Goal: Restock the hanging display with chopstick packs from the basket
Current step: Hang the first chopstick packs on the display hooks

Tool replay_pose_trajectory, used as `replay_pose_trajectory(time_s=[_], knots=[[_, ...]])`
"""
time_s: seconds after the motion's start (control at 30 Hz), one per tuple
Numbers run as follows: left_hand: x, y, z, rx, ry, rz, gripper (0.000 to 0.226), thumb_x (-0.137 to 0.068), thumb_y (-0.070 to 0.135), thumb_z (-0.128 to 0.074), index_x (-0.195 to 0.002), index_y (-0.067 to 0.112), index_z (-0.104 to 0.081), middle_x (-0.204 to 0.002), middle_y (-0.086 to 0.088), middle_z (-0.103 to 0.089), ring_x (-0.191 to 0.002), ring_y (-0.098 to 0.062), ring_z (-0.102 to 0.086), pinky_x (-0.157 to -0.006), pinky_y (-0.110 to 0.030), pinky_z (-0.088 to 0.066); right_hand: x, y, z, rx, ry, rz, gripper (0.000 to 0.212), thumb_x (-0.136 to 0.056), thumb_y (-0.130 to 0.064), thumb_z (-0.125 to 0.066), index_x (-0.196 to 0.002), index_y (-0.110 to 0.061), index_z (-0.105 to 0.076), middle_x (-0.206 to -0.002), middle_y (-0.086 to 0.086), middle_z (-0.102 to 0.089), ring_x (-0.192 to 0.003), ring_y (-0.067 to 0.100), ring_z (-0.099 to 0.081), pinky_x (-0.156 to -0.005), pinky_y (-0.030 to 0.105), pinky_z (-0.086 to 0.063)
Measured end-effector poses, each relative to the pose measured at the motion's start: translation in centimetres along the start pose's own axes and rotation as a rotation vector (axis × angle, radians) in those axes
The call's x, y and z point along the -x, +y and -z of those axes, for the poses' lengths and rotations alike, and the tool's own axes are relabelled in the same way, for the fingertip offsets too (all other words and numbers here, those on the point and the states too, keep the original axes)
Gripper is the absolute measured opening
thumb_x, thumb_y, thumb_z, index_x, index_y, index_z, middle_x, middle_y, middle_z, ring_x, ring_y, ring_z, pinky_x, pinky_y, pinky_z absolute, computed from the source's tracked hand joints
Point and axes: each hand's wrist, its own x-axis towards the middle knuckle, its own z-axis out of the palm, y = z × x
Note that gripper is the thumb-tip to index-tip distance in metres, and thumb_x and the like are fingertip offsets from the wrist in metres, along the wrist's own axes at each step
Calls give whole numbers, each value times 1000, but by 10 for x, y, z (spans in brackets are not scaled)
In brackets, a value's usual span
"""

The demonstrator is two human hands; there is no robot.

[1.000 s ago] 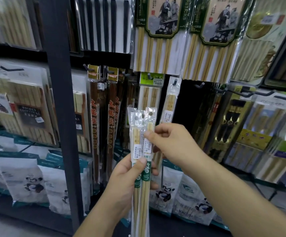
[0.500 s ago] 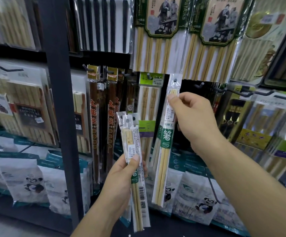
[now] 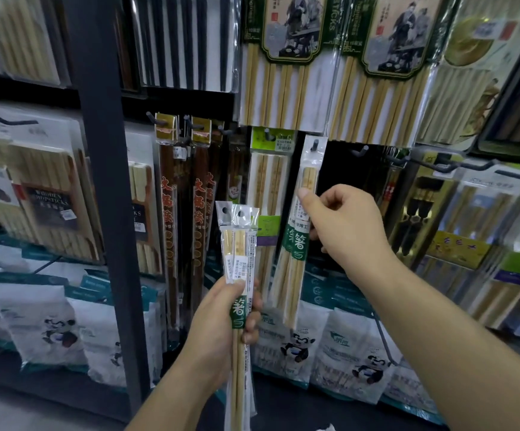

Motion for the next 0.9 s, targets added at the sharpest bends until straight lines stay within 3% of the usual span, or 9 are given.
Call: replay_pose_trajectory(time_s=[0.07,0.13,0.23,0.33,0.4,0.7,0.8,0.9], knots=[[2,2,-1,22,-19,-20,26,-103,12,-39,-117,1,-58,-75,-10,-64,-53,-16,-50,-43,-27,-38,5,5,0,29,61,33,43,-93,-51,-67,-74,-14,-55,-67,2,-64,-62,16,-64,-58,40,-55],[4,3,-4,31,-32,-69,26,-105,7,-37,-116,5,-60,-79,-12,-66,-58,-18,-58,-48,-30,-47,13,7,-3,38,93,93,40,-93,-49,-67,-70,-20,-52,-59,-9,-55,-53,4,-50,-51,21,-42],[4,4,-9,64,-35,-114,26,-107,12,-45,-119,13,-67,-88,-14,-72,-70,-23,-69,-62,-34,-59,25,7,-14,-10,-45,130,34,-92,-49,-68,-71,-24,-59,-60,-14,-57,-53,1,-50,-50,14,-42],[4,4,-13,50,-80,-137,25,-98,22,-56,-116,19,-74,-92,-13,-74,-80,-26,-73,-71,-38,-62,31,6,-27,17,-238,95,26,-89,-52,-71,-80,-27,-67,-68,-12,-63,-61,-1,-58,-56,17,-47],[4,5,-14,18,-127,-156,27,-93,24,-61,-116,22,-74,-94,-13,-74,-83,-26,-73,-74,-39,-62,32,5,-31,-10,-276,86,24,-88,-49,-74,-81,-26,-67,-68,-10,-62,-57,-2,-57,-53,16,-46],[-2,13,-15,-75,-139,-234,25,-95,41,-63,-114,29,-75,-98,-9,-77,-83,-24,-73,-72,-39,-61,23,-5,-28,-102,-155,144,24,-90,-37,-76,-77,-20,-65,-62,-4,-58,-56,2,-52,-56,23,-48],[-6,20,-17,-109,-138,-266,26,-94,35,-60,-116,36,-74,-118,-4,-76,-106,-25,-72,-91,-51,-58,22,-12,-21,-191,-119,142,23,-95,-34,-72,-81,-16,-66,-68,5,-60,-62,13,-56,-62,39,-55],[-7,32,-19,-180,-149,-299,25,-100,29,-57,-118,36,-73,-125,2,-74,-120,-18,-68,-103,-46,-50,21,-17,-12,-255,-84,137,27,-99,-33,-65,-84,-10,-66,-67,7,-56,-60,16,-54,-59,44,-55]])
